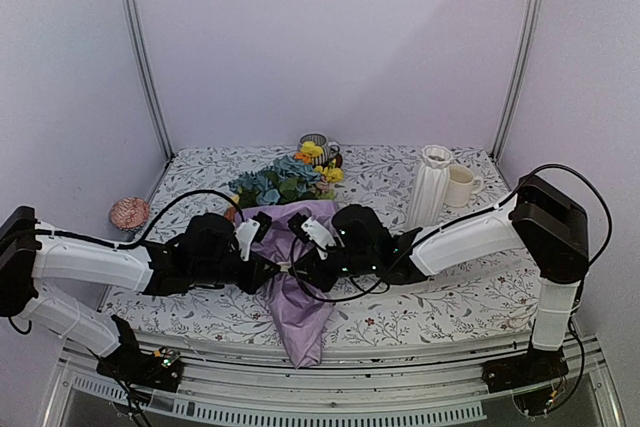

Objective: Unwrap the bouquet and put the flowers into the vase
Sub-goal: Untie the half-tied ribbon from the folded wrapping paper.

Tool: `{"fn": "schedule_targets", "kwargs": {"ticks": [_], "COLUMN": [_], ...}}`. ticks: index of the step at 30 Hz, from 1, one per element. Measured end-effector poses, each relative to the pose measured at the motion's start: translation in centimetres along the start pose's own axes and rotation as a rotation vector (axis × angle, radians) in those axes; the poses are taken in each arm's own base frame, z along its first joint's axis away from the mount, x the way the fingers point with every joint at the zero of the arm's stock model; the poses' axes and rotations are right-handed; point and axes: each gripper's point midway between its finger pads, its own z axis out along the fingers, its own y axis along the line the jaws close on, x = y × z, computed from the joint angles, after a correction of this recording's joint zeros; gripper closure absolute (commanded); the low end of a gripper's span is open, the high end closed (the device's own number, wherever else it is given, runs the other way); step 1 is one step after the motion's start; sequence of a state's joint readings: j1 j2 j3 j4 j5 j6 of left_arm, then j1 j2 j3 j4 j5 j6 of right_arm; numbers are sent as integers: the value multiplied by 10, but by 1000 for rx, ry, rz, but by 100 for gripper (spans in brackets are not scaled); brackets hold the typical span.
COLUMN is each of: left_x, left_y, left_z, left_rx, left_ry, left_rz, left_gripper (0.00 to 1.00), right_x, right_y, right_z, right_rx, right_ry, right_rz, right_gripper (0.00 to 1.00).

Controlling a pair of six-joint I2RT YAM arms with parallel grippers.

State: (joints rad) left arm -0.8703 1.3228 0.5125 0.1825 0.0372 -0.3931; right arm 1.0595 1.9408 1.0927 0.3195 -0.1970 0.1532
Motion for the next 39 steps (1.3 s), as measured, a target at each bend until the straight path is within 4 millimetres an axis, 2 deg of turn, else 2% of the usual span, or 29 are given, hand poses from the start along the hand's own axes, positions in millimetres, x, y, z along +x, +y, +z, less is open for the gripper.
{"fn": "schedule_targets", "kwargs": {"ticks": [14, 16, 19, 23, 29, 34, 39], "left_x": [-3, -3, -3, -4, -6, -7, -7], "left_y": [-2, -2, -2, -1, 3, 7, 7], "left_z": [2, 2, 2, 2, 2, 2, 2], "left_rx": [8, 8, 8, 3, -16, -30, -33], "left_ry": [-3, -3, -4, -5, -13, -18, -19], "left_rz": [0, 0, -1, -2, -5, -10, -11], "left_gripper": [94, 94, 93, 91, 87, 89, 87], "right_x": [0, 1, 3, 5, 17, 14, 19], "right_y": [-7, -8, -9, -11, -15, -16, -19], "right_z": [17, 18, 18, 18, -2, -22, -32], "right_rx": [24, 31, 38, 51, 87, 113, 131], "right_ry": [24, 30, 40, 43, 46, 14, 6], "right_rz": [-22, -31, -42, -41, -24, 4, 35], "right_gripper": [75, 80, 95, 97, 97, 97, 97]}}
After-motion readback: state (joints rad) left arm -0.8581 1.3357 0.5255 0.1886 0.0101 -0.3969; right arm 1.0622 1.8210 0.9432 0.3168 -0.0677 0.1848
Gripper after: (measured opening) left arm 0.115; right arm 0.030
